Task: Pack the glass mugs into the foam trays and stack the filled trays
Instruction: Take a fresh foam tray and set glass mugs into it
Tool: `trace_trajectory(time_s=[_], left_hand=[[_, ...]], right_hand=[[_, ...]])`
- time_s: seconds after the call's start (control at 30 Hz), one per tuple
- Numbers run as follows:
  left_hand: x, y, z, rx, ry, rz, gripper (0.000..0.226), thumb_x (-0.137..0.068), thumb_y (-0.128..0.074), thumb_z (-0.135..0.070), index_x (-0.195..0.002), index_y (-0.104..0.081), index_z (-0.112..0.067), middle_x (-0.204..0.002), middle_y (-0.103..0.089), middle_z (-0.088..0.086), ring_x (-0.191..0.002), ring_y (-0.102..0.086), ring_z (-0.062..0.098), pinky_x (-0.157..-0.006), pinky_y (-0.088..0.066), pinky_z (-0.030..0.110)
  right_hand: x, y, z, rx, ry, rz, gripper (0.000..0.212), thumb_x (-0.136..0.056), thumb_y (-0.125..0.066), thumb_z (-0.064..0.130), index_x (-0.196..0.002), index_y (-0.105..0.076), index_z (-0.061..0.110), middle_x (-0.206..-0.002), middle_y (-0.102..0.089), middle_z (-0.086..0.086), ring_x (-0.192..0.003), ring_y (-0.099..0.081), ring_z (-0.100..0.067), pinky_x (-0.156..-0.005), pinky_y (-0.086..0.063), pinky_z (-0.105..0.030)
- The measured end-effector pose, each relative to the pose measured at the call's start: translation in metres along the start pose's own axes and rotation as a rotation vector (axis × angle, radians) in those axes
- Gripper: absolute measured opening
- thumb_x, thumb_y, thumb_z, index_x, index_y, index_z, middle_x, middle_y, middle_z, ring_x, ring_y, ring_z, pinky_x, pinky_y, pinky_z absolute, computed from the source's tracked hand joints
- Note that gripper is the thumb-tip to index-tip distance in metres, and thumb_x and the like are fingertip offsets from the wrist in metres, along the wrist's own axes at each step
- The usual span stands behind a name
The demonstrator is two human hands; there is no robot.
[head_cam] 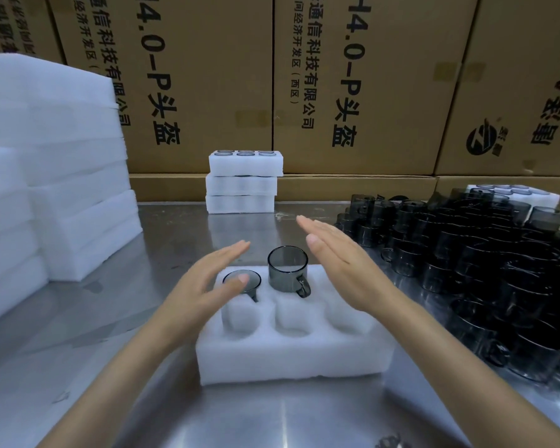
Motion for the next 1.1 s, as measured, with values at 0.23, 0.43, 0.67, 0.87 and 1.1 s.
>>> trace_trajectory(time_s=[0.23, 0.43, 0.67, 0.87, 1.1], left_hand=[[0.001, -0.029, -0.022, -0.461, -0.163, 0.285, 0.060, -0.085, -0.039, -0.068, -0.137, -0.012, -0.057, -0.146, 0.002, -0.042, -0.135, 0.014, -0.017, -0.116, 0.004, 0.025], [0.002, -0.034, -0.019, -0.633, -0.151, 0.374, 0.069, -0.086, -0.032, -0.066, -0.141, 0.007, -0.053, -0.144, 0.021, -0.040, -0.132, 0.024, -0.017, -0.111, 0.012, 0.019], [-0.001, -0.041, -0.014, -0.606, -0.088, 0.451, 0.068, -0.086, -0.032, -0.068, -0.143, 0.001, -0.052, -0.151, 0.008, -0.033, -0.136, 0.016, -0.014, -0.118, 0.002, 0.027], [-0.001, -0.040, -0.013, -0.592, -0.074, 0.437, 0.062, -0.088, -0.035, -0.065, -0.145, -0.018, -0.048, -0.151, -0.003, -0.033, -0.134, 0.009, -0.014, -0.118, 0.001, 0.028], [0.006, -0.032, -0.014, -0.272, -0.088, 0.116, 0.046, -0.084, -0.040, -0.070, -0.126, -0.046, -0.052, -0.141, -0.034, -0.034, -0.136, -0.016, -0.014, -0.112, -0.010, 0.014]], right_hand=[[0.012, -0.009, -0.002, 0.358, 0.097, 0.206, 0.049, -0.101, -0.034, 0.033, -0.148, -0.025, 0.035, -0.152, -0.018, 0.028, -0.140, 0.000, 0.009, -0.109, -0.016, -0.021], [0.014, -0.009, -0.005, 0.305, 0.018, 0.265, 0.048, -0.102, -0.030, 0.027, -0.148, -0.024, 0.038, -0.152, -0.016, 0.031, -0.139, -0.003, 0.012, -0.116, -0.014, -0.028], [0.015, -0.019, -0.018, 0.409, -0.082, 0.392, 0.050, -0.100, -0.026, 0.030, -0.148, -0.020, 0.041, -0.152, -0.013, 0.032, -0.140, -0.003, 0.010, -0.111, -0.017, -0.032], [0.018, -0.022, -0.016, 0.460, -0.040, 0.419, 0.051, -0.100, -0.023, 0.034, -0.150, -0.015, 0.038, -0.154, -0.007, 0.029, -0.141, -0.001, 0.008, -0.108, -0.013, -0.024], [0.017, -0.014, -0.019, 0.271, -0.028, 0.150, 0.045, -0.101, -0.031, 0.041, -0.144, -0.037, 0.030, -0.150, -0.032, 0.018, -0.141, -0.020, -0.001, -0.113, -0.018, -0.029]])
Point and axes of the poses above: each hand's wrist, its own x-axis away from the middle knuckle, its own y-axis out of the back of the hand, z = x × y, the point moved 4 cm from there along -x, towards the middle knuckle
